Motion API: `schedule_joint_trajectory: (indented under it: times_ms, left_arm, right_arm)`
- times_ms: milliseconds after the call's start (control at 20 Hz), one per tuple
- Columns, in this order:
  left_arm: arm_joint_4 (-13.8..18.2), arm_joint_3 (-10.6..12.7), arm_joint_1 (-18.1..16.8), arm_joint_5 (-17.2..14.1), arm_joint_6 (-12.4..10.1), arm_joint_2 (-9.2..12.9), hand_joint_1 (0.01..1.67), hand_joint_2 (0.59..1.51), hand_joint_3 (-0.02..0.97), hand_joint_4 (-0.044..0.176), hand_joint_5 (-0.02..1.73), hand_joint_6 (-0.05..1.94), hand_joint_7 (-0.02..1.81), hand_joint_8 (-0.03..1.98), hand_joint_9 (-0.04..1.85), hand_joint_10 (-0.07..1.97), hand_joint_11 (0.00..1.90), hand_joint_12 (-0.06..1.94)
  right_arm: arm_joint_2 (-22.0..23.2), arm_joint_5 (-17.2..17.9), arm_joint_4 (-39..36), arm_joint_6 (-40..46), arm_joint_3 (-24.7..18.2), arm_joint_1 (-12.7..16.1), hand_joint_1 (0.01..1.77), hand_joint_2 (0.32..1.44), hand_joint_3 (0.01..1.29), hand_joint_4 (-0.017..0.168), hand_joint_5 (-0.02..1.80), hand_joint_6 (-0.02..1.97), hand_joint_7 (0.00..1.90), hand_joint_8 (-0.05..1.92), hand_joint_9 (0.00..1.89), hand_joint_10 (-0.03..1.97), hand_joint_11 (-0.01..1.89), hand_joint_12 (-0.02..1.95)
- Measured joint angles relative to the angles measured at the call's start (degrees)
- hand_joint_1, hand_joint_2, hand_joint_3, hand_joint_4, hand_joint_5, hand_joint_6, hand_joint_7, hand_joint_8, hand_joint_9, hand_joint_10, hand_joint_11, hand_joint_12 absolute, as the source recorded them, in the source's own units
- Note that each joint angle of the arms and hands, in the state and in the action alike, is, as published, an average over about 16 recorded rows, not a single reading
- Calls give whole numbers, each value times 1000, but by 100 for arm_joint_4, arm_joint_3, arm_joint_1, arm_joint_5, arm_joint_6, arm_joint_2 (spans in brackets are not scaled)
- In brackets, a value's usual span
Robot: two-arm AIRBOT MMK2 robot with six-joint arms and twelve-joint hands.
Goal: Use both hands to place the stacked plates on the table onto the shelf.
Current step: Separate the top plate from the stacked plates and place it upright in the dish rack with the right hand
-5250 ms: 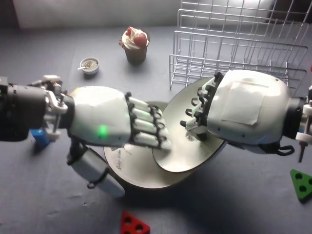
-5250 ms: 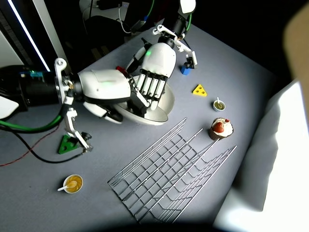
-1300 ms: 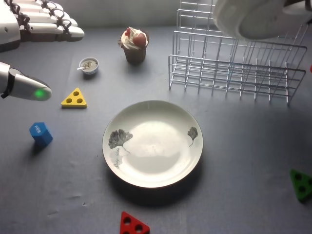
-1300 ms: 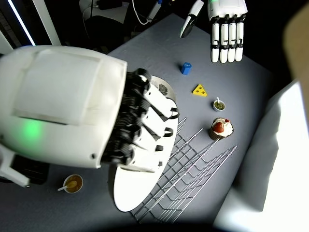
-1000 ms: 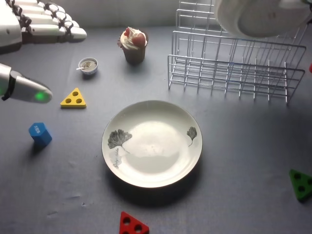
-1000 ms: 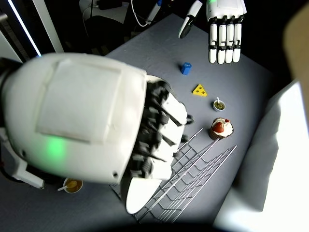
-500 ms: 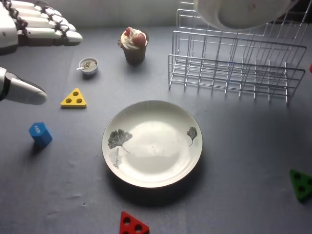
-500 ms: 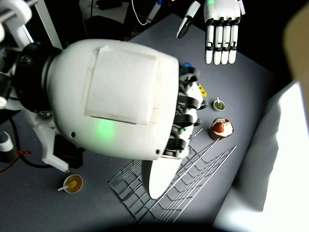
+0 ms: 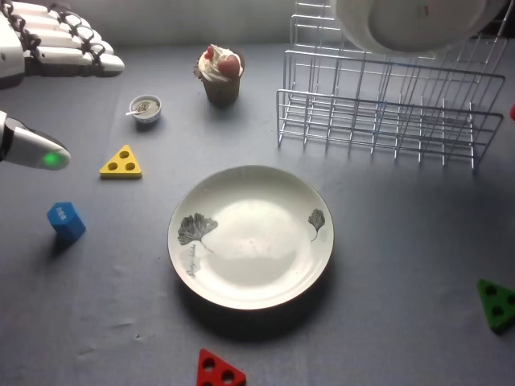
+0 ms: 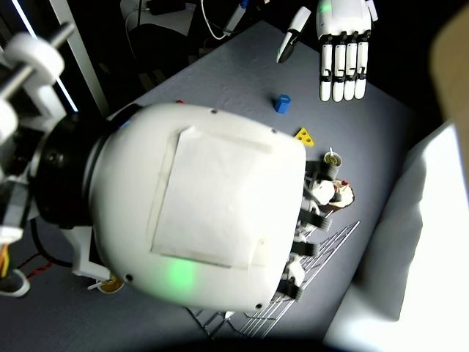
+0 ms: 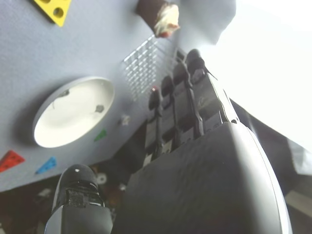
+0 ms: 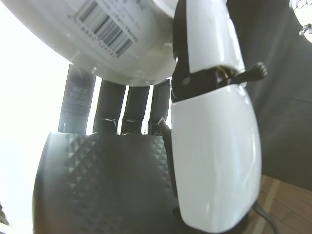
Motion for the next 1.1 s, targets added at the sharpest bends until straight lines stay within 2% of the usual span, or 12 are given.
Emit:
schedule_joint_trajectory:
  times_ms: [500,1100]
  left_arm:
    - [66,128,-12,11,0,-62,23,1068,3,2,170,7,210,9,201,8,230,17]
    - [171,176,-41,62,-1,-92,23,1070,3,2,166,8,208,9,205,8,217,17]
  right_arm:
    - [-137,-107,139,34,206,19,1442,937,13,-9,850,978,1018,683,1135,724,1016,1355]
    - [-176,-238,267,50,238,-11,1444,937,13,-9,870,954,1039,657,1163,680,1025,1336]
